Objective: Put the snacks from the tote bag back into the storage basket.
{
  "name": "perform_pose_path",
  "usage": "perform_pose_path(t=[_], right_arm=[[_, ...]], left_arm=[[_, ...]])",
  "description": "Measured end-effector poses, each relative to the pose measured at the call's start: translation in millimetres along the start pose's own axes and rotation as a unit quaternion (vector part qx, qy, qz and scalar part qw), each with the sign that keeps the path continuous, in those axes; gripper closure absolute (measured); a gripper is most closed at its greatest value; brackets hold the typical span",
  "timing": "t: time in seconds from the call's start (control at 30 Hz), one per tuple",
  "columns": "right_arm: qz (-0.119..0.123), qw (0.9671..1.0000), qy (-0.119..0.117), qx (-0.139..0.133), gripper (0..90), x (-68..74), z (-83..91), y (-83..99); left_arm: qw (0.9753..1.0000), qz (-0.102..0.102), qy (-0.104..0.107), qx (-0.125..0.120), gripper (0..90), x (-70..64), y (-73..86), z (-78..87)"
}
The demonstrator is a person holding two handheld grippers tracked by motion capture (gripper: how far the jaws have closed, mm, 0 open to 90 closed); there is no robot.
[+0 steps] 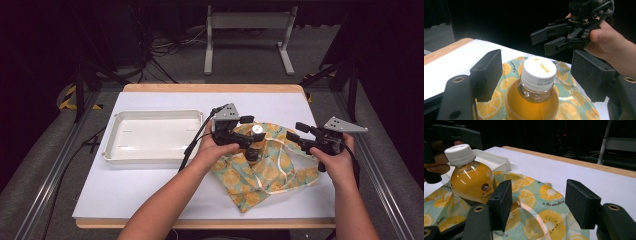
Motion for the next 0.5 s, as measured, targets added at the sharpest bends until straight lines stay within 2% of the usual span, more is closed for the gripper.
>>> perform_pose_path(t=[0.33, 0.43, 0.5], right_arm=[[-0.001, 1.0, 0.0, 0.002, 39.7, -0.1, -0.5, 1.0], [-0.005, 1.0, -0.002, 0.004, 39.6, 0.2, -0.8, 1.9], [-0.006, 1.0, -0.002, 0.006, 39.7, 0.1, -2.0, 3.5]], left_arm=[[1.0, -0.004, -0.002, 0.0, 30.7, 1.5, 9.3, -5.3], [1.0, 0.001, -0.001, -0.006, 33.8, 2.1, 11.7, -5.6], [1.0, -0.003, -0.003, -0.006, 36.9, 2.9, 13.3, -6.3]])
Point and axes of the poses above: each handheld gripper's, and its own axes: z roughly backward along the jaws, y roughly out of its underside, x roughly to its left, the point moved 6 cm from there along -z, roughly forward along the jaws, and after that the axes turned 11 degrees about -x, right-handed, at the moved point
